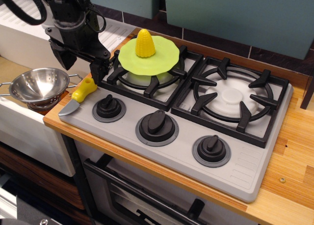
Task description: End effector transition from object to object
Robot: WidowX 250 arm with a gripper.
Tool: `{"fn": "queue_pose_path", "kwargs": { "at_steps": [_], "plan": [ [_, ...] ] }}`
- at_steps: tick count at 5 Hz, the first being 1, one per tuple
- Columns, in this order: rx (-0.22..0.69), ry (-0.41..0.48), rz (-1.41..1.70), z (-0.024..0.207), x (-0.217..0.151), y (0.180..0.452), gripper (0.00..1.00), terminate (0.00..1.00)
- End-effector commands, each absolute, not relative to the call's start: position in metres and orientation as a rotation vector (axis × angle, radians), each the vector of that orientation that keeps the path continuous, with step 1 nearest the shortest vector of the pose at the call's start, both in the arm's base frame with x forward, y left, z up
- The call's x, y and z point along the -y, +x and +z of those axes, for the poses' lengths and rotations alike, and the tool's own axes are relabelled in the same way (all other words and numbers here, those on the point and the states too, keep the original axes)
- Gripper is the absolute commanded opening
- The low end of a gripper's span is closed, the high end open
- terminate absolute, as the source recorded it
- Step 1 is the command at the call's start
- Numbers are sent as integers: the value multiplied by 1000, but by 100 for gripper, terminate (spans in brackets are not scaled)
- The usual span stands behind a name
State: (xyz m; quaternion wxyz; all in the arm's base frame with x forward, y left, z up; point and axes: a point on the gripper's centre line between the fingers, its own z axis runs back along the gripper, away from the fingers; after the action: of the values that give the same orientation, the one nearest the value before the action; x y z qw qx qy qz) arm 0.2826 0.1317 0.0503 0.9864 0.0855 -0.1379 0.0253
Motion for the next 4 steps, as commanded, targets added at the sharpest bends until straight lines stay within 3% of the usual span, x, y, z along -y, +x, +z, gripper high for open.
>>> {"fn": "queue_pose_path", "kwargs": {
  "at_steps": [1, 4],
  "plan": [
    [310, 167, 68, 35, -137, 279, 100, 0],
    [314, 161, 70, 29, -139, 278, 100, 0]
  ]
}}
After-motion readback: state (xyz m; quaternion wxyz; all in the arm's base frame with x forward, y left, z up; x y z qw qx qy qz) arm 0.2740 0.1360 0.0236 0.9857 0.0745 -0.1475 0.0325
